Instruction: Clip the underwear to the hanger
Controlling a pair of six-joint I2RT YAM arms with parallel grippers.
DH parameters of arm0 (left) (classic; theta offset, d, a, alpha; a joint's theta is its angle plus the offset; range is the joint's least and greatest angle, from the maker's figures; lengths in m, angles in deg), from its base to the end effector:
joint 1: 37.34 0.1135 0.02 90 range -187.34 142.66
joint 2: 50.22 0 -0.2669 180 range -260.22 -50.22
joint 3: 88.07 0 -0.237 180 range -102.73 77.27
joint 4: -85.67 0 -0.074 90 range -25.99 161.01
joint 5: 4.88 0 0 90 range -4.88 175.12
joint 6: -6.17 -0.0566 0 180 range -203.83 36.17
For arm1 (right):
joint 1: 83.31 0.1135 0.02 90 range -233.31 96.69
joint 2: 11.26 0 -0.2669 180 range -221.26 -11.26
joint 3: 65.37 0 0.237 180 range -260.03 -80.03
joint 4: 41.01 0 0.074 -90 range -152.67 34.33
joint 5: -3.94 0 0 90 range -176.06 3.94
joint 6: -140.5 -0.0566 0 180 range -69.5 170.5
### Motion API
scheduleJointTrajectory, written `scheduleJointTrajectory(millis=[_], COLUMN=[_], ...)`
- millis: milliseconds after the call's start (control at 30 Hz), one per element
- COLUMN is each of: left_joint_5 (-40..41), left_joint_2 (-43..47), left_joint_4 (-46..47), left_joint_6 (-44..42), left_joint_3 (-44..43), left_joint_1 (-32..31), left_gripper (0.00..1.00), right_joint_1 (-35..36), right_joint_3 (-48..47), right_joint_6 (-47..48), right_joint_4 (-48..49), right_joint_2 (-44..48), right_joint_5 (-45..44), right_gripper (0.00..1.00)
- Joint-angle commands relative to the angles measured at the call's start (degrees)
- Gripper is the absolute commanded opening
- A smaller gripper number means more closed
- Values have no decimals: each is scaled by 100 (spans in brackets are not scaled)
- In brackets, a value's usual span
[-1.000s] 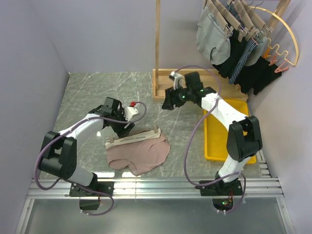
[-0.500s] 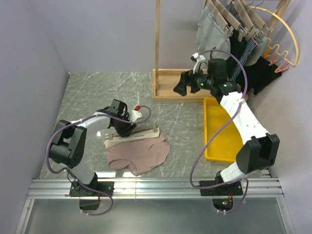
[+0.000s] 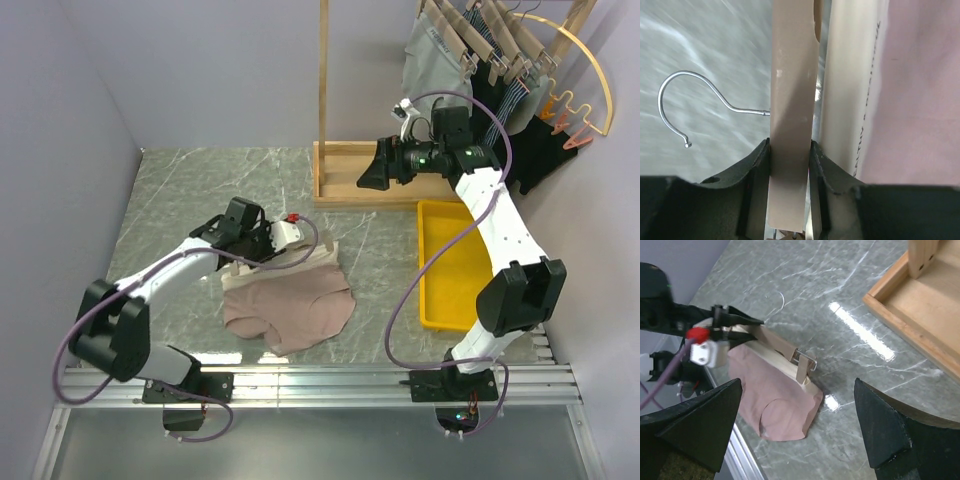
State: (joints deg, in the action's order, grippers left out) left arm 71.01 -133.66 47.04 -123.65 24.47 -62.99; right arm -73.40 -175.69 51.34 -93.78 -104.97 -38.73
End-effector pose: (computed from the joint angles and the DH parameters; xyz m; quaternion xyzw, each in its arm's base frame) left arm 0.2572 -0.1388 0.2083 0.5427 0.7751 -0.0789 0.3138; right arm 0.3426 0.1021 0.3813 -0.2574 0.7960 0.3896 0.3851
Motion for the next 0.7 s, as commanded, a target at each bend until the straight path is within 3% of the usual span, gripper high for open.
scheduleJointTrajectory(millis=[0, 267, 667], left_joint_5=[154, -13, -233], left_joint_2=[609, 1637, 2402], left_joint_4=[340, 1077, 3142], left_joint_6=[-536, -1563, -3567], left_joint_3=[-328, -65, 981], left_joint_1=[-238, -634, -977], left_gripper=[11, 11, 9], right_joint_1=[11, 46, 1143], right_joint_3=[-585, -1455, -77], right_joint_6=[337, 821, 1120], right_joint_4=[-741, -1734, -1823], right_joint_2=[-24, -174, 994], right_joint_5=[418, 347, -250], right_gripper=[100, 99, 94])
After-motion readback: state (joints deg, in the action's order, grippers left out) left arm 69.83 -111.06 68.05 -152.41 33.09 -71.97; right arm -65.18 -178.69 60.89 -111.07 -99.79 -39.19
